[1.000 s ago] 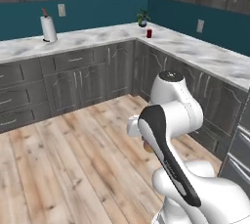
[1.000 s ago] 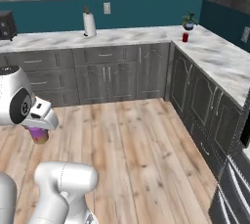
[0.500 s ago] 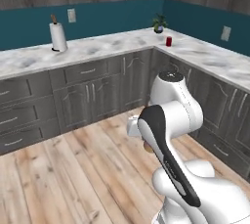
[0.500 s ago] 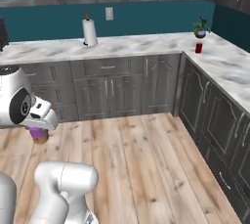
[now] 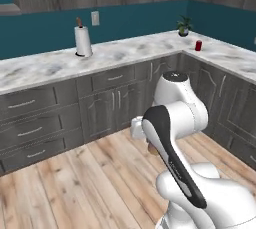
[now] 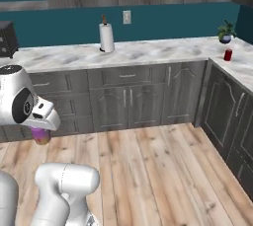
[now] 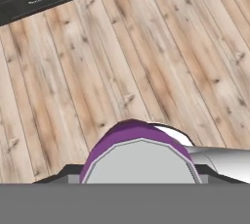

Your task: Four empty soda cans are scattered around the kitchen. Gather all the cans and cluster them next to the stove for recycling.

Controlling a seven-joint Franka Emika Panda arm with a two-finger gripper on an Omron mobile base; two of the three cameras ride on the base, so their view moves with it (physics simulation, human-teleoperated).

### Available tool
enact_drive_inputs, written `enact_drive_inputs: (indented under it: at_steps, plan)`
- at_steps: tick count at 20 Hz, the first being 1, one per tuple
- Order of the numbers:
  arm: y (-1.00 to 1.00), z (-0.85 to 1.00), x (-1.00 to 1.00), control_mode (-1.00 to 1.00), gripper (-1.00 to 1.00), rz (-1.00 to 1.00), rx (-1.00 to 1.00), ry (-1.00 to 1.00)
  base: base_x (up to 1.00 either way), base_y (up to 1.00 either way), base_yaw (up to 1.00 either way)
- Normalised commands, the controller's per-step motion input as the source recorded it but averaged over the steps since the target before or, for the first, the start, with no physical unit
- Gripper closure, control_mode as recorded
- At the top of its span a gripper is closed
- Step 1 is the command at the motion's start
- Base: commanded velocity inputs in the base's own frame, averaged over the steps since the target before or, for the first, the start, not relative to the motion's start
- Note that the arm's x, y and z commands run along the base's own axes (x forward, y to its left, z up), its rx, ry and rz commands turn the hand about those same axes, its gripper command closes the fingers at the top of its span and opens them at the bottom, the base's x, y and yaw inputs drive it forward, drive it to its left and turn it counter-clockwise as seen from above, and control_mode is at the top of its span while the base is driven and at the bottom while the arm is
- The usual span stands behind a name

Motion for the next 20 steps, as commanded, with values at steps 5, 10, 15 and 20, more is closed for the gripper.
enact_drive_inputs:
  at_steps: [5,10,15,20]
  plan:
    - [0.0,0.0,0.0,1.0,1.0,0.0,0.0,0.0,0.0,1.0,0.0]
    - [0.0,0.0,0.0,1.0,1.0,0.0,0.0,0.0,0.0,1.0,0.0]
    - [0.0,0.0,0.0,1.0,1.0,0.0,0.0,0.0,-0.07,1.0,0.0]
    - [0.0,0.0,0.0,1.0,1.0,0.0,0.0,0.0,-0.14,1.0,0.0]
